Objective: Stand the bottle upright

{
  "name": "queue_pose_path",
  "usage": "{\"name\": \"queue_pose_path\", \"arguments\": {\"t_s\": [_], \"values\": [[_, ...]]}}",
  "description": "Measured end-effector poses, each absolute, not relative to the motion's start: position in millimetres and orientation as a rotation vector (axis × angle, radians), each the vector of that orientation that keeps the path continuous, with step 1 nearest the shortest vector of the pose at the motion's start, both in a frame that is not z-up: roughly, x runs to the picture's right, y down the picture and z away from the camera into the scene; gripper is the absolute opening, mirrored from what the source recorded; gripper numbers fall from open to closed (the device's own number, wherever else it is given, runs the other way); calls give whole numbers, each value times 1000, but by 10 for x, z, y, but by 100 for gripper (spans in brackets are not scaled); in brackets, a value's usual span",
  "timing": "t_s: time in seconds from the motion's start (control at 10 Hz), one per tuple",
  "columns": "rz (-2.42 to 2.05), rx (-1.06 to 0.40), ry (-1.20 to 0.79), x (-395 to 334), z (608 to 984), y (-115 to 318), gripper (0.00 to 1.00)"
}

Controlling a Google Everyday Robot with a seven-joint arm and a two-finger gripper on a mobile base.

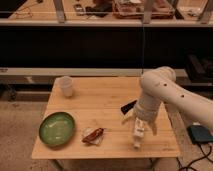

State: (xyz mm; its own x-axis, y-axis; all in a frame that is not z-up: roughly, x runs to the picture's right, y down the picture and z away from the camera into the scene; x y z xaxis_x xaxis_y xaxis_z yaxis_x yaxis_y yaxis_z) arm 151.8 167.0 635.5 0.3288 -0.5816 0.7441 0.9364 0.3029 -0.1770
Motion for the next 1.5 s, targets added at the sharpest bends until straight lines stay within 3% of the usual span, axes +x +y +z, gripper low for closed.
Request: {"name": "queue_pose_path", "arguments": {"t_s": [0.5,1.0,1.5], "values": [[-1100,-678,-623,1540,6380,1711,80],[-1137,-644,-602,1773,6629,2206,80],[-1136,-634,-602,1785,6644,2226,80]]}}
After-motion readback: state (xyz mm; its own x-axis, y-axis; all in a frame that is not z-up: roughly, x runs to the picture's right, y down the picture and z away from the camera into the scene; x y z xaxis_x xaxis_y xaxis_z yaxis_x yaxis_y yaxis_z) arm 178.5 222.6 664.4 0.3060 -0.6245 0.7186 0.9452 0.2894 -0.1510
